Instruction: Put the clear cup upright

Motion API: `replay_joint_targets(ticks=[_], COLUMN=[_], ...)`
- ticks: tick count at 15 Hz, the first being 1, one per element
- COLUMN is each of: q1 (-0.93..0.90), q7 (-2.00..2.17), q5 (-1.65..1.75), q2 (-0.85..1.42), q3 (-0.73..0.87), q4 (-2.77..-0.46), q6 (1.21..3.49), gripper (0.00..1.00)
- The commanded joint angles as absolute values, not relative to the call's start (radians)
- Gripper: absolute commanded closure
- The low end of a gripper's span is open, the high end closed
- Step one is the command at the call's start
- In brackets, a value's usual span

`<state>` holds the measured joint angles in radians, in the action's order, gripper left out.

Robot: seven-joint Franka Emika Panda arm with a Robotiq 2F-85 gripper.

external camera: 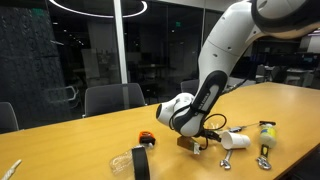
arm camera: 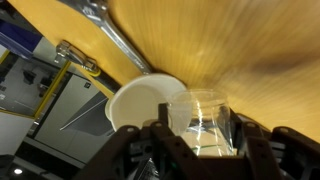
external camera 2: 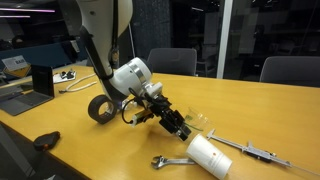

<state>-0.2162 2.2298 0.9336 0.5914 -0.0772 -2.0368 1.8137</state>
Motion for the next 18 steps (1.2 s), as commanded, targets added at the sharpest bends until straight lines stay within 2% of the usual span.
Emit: replay_joint_targets(ticks=[1,8,9,10,13,18], q1=[-0.219,-0.219,-0.217,-0.217,-0.217,-0.224], q7=[2.254,2.252,2.25,2.247,2.242,2.237], q5=[0.914,0.91,0.908,0.906,0.898,0.901], q2=[0.657,0.657,0.657,0.657,0.659,0.618], q3=[-0.07,-0.069,-0.07,-0.07,-0.069,-0.063], q4=[-1.984,-1.967,-1.966,-1.966,-1.968,-1.979], q6=[1.83,1.817,1.819,1.82,1.83,1.805], gripper=[0.72,0.72,0.22,0.21,0.01,0.0])
